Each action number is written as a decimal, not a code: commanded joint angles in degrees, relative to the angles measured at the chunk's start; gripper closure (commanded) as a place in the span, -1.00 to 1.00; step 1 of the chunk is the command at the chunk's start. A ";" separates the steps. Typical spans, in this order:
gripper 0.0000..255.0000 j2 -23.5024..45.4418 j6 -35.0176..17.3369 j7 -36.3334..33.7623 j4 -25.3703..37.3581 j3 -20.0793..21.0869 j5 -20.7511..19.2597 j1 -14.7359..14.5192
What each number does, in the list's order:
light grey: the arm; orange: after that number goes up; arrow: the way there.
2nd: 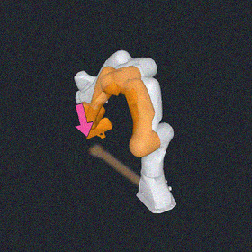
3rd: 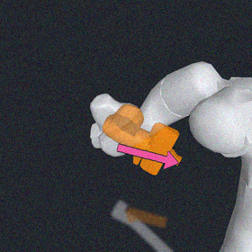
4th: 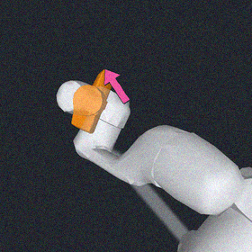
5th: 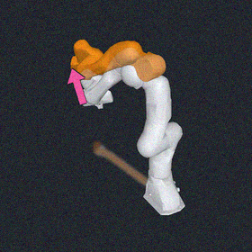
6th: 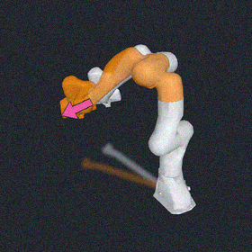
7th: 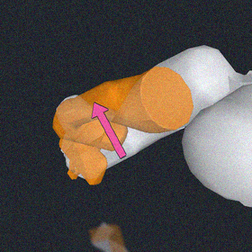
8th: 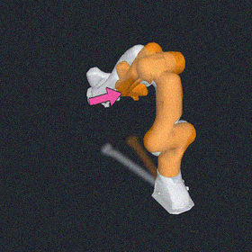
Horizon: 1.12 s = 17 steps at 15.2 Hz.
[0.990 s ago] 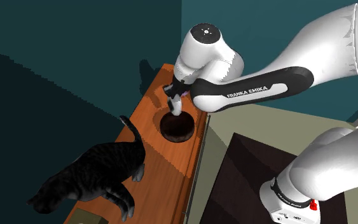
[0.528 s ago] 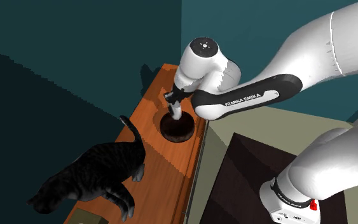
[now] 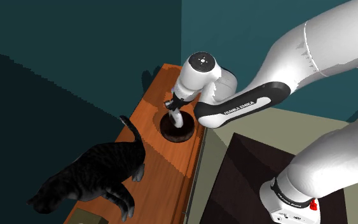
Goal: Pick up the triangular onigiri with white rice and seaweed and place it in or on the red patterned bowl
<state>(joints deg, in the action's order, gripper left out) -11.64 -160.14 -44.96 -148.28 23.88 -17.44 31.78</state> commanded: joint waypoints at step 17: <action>-1.00 -3.36 1.52 2.32 -1.53 -1.02 3.40 -1.94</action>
<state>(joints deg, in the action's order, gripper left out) -12.94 -159.82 -44.58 -149.11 23.74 -16.58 31.12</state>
